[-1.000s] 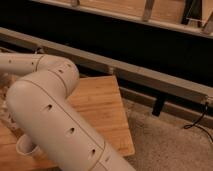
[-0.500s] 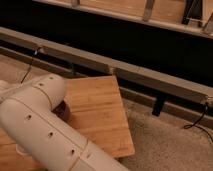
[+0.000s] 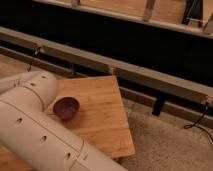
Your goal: Place the eraser on the white sponge
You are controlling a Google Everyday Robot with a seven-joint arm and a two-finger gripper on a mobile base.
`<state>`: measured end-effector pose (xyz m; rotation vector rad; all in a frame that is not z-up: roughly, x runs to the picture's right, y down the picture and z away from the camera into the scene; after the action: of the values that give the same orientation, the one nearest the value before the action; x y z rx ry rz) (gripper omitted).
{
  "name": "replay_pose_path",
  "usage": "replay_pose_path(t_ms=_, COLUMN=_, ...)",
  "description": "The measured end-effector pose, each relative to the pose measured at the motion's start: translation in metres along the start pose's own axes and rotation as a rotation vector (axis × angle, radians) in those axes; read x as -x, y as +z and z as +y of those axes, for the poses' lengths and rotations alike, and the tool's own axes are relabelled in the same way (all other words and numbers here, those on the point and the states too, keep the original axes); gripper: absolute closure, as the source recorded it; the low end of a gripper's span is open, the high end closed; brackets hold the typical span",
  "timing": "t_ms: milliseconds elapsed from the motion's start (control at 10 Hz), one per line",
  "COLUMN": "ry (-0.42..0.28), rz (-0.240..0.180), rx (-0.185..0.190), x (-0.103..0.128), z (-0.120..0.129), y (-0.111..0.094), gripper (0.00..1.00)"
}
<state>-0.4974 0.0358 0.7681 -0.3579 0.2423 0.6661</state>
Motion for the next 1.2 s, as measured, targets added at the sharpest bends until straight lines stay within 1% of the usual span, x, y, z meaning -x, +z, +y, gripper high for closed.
replay_pose_path(t_ms=100, ry=0.037, rz=-0.095, rx=-0.007, x=0.019, z=-0.011, y=-0.047, gripper=1.00)
replay_pose_path(t_ms=200, ry=0.060, rz=-0.147, rx=-0.022, x=0.028, z=-0.019, y=-0.075, gripper=1.00)
replay_pose_path(t_ms=300, ry=0.077, rz=-0.178, rx=-0.039, x=0.032, z=-0.026, y=-0.091, gripper=1.00)
replay_pose_path(t_ms=400, ry=0.084, rz=-0.188, rx=-0.055, x=0.031, z=-0.028, y=-0.093, gripper=1.00)
replay_pose_path(t_ms=500, ry=0.085, rz=-0.186, rx=-0.053, x=0.030, z=-0.025, y=-0.088, gripper=1.00)
replay_pose_path(t_ms=600, ry=0.084, rz=-0.180, rx=-0.043, x=0.031, z=-0.018, y=-0.079, gripper=1.00)
replay_pose_path(t_ms=800, ry=0.083, rz=-0.169, rx=-0.006, x=0.038, z=-0.002, y=-0.055, gripper=1.00)
replay_pose_path(t_ms=900, ry=0.082, rz=-0.165, rx=0.006, x=0.041, z=0.000, y=-0.044, gripper=1.00)
replay_pose_path(t_ms=1000, ry=0.081, rz=-0.159, rx=0.017, x=0.047, z=0.000, y=-0.028, gripper=1.00)
replay_pose_path(t_ms=1200, ry=0.083, rz=-0.143, rx=0.013, x=0.055, z=-0.009, y=-0.002, gripper=1.00)
